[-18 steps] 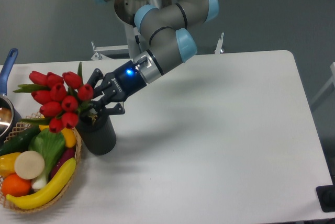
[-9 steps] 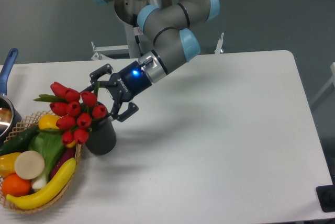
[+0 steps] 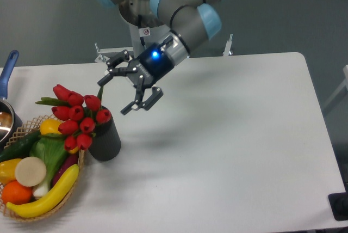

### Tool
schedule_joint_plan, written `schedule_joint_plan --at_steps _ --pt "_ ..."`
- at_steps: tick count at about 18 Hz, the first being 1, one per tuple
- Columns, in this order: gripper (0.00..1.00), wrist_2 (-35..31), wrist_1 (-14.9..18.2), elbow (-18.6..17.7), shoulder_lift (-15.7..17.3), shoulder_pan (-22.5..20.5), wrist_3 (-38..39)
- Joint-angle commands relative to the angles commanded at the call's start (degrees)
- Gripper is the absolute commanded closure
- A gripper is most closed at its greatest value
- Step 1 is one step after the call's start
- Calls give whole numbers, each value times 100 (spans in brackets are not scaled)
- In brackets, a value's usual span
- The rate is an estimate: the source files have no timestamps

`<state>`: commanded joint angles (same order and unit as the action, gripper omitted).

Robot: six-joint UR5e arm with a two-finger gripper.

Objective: Insert the flowers into the vase

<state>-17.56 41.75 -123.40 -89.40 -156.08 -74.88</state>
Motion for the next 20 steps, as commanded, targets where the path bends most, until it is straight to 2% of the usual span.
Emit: schedule_joint_plan --at_steps 4,8,11,16,20 --pt "0 -905 0 70 352 -703 -26" --pt "0 -2161 0 482 301 -1354 -61" --pt "0 -3128 0 948 -121 -1417 -88" --pt "0 -4806 -26 1423 -1008 -1355 -465" --pt "0 -5589 44 1801 -1475 -1224 -404"
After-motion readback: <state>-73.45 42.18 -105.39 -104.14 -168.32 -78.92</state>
